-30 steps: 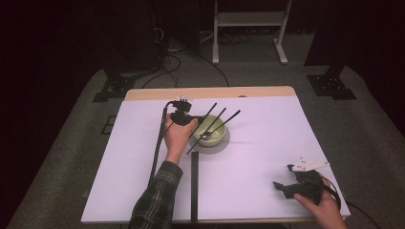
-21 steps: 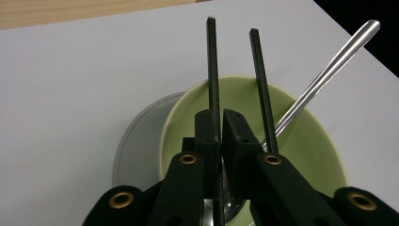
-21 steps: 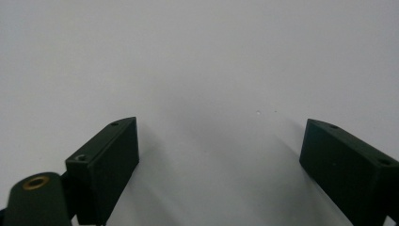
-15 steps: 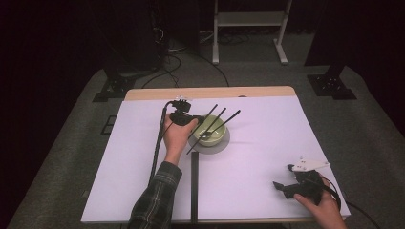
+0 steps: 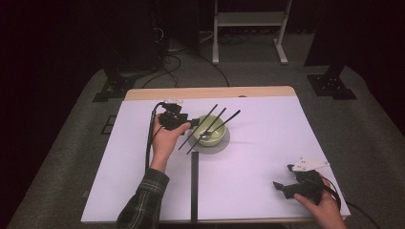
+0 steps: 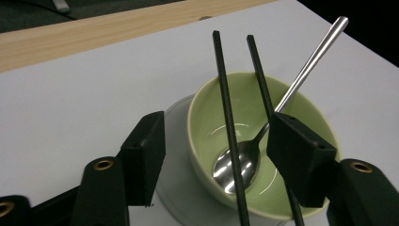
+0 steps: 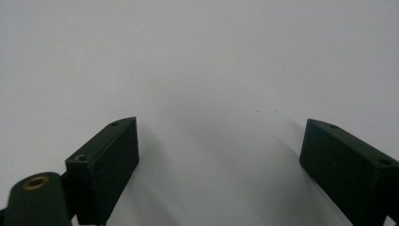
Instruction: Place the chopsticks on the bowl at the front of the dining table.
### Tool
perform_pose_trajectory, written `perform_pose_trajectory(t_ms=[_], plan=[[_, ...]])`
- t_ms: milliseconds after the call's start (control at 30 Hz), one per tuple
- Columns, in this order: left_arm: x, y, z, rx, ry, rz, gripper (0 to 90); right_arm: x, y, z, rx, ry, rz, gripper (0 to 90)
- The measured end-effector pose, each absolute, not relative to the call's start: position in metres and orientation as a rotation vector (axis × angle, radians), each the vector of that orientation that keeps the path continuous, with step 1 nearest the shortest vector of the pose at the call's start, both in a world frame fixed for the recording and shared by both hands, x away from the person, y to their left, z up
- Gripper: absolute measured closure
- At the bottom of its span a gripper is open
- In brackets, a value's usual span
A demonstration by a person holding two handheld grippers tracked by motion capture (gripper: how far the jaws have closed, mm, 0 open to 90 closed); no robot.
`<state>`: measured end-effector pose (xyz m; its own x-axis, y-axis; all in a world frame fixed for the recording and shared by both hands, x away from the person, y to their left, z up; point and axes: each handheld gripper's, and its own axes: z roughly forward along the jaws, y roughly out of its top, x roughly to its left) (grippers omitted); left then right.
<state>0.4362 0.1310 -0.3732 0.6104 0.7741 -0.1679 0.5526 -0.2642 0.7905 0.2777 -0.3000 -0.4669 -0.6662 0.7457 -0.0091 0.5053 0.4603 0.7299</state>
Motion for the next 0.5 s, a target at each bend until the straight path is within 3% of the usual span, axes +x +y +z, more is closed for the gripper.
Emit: perform_pose_trajectory(t_ms=[500], plan=[[0.415, 0.164, -0.374, 1.947, 1.129, 0.401, 16.5, 0.278, -0.3, -0.467, 1.062, 2.386, 1.029, 10.6]])
